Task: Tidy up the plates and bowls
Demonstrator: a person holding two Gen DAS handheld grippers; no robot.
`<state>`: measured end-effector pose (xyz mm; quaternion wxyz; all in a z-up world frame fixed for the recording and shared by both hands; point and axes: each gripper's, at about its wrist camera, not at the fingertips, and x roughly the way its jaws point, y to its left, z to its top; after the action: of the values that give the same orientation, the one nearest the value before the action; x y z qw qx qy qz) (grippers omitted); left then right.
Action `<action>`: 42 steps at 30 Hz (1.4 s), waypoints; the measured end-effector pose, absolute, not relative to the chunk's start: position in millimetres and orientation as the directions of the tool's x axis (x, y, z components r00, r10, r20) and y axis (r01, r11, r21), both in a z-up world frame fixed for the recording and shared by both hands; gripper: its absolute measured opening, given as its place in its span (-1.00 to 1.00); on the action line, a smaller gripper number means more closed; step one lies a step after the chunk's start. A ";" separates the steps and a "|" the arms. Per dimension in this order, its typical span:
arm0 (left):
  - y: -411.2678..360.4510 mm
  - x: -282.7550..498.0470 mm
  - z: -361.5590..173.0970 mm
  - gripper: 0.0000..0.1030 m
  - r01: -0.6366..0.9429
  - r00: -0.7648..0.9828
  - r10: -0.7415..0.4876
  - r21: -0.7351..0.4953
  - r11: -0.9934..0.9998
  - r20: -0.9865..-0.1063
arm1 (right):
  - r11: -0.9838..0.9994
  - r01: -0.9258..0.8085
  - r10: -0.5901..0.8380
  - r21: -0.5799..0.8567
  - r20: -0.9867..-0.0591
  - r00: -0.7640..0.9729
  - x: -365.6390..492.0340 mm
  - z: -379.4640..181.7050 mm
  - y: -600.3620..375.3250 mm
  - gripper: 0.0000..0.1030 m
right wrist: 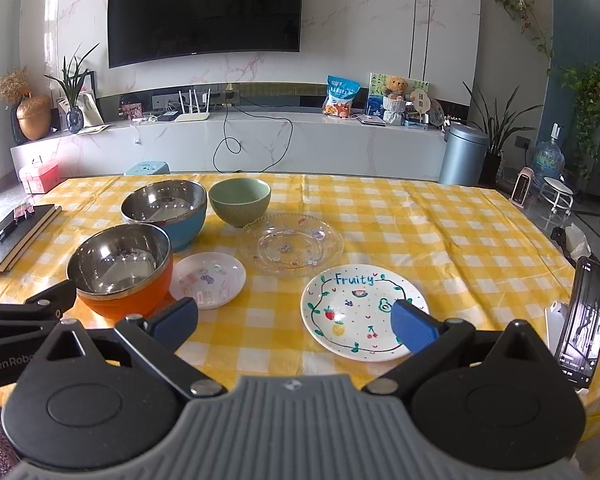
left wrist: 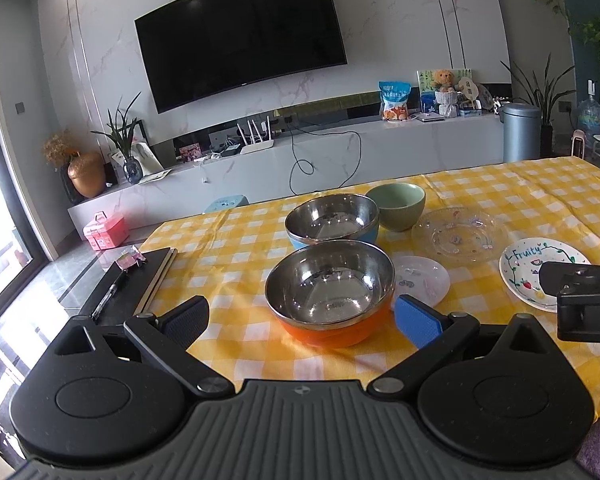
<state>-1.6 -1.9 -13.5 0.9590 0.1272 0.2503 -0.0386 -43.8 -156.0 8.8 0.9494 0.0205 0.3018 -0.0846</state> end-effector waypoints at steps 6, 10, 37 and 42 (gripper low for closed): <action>-4.0 -1.9 -14.2 1.00 0.141 0.869 -0.010 0.228 0.963 -0.494 | 0.985 0.173 -0.148 -0.012 -0.578 0.803 -44.0 8.6 -156.3 0.95; -4.8 -2.4 -15.3 1.00 0.144 0.871 -0.013 0.229 0.963 -0.491 | 0.985 0.173 -0.148 -0.013 -0.578 0.803 -43.9 8.6 -156.0 0.95; -6.7 -3.1 -15.4 1.00 0.153 0.870 -0.019 0.233 0.960 -0.492 | 0.985 0.173 -0.148 -0.013 -0.579 0.802 -44.1 8.2 -156.0 0.95; -6.8 -2.9 -15.2 1.00 0.151 0.870 -0.018 0.233 0.961 -0.492 | 0.985 0.174 -0.149 -0.013 -0.579 0.802 -43.9 8.2 -156.0 0.95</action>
<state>-2.9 -6.8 -15.2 0.9578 0.1330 0.2508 -0.0440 -43.9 -156.0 8.2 0.9489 0.0201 0.3032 -0.0850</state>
